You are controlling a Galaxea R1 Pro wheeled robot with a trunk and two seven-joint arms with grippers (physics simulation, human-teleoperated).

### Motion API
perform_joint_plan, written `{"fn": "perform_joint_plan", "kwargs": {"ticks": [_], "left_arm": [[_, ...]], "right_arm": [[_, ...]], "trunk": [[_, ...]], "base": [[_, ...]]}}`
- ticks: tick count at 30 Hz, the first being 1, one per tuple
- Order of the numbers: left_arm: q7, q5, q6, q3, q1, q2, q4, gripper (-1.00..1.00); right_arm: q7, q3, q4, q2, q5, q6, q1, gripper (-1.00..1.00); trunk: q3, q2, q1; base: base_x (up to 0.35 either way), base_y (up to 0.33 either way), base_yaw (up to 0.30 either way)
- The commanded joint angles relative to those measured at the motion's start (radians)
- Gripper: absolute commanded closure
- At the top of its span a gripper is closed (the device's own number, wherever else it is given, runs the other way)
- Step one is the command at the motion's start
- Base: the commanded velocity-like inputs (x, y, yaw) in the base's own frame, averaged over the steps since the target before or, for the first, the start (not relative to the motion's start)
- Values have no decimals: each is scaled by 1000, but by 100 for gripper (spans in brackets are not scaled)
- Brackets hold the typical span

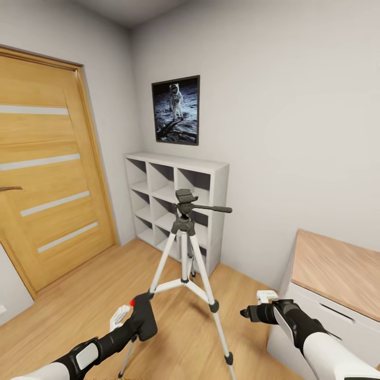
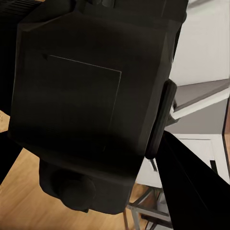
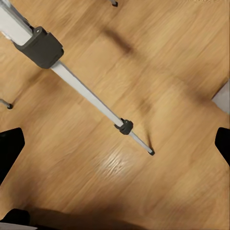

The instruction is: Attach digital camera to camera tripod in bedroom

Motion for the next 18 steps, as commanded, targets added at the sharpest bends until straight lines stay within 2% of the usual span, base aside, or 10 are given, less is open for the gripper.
{"fn": "perform_joint_plan", "kwargs": {"ticks": [1,13,18], "left_arm": [[-3,10,6,-5,0,0,0,100],[-2,10,6,-6,0,-1,-1,100],[-2,10,6,-6,0,-2,-1,100]], "right_arm": [[4,1,-2,-1,1,5,0,-100],[4,1,-2,-1,3,1,0,-100],[6,1,-4,-2,3,0,0,-100]], "trunk": [[0,-1,0],[0,-1,0],[0,-1,0]], "base": [[0,0,220],[0,0,254],[0,0,110]]}}
